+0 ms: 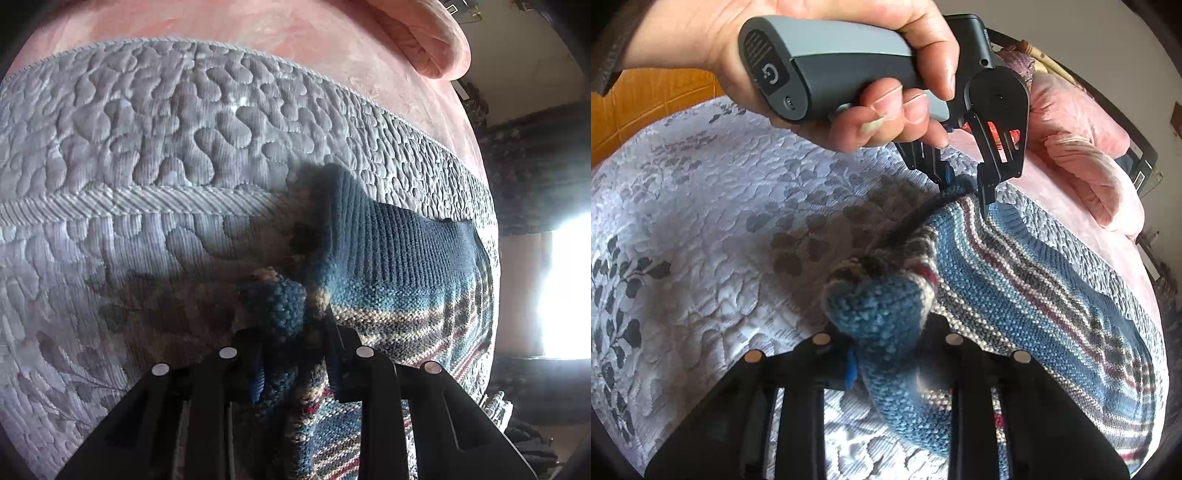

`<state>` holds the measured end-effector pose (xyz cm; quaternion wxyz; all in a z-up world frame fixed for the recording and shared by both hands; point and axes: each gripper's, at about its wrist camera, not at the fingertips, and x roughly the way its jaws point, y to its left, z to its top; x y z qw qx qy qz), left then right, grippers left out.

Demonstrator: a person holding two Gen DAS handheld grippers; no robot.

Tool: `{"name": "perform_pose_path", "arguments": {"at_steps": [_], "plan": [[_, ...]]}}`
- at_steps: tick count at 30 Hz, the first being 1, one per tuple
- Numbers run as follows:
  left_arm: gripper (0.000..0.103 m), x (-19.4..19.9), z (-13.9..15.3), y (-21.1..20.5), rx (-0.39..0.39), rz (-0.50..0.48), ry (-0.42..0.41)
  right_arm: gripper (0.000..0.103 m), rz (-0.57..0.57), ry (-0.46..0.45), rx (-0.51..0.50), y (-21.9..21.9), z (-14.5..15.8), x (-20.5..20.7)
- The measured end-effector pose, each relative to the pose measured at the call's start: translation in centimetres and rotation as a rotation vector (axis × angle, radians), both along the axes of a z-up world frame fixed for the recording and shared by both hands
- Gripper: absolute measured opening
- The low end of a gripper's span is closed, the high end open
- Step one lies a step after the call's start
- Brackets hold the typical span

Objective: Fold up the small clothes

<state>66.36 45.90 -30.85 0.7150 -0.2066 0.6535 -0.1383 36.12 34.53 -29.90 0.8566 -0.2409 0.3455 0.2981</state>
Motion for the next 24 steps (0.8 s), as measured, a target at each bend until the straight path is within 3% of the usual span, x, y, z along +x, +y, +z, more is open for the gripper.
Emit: {"name": "perform_pose_path", "arguments": {"at_steps": [24], "plan": [[0.024, 1.4, 8.8, -5.5, 0.138, -0.017, -0.042, 0.014, -0.115, -0.033, 0.204, -6.7, 8.6, 1.5]]}}
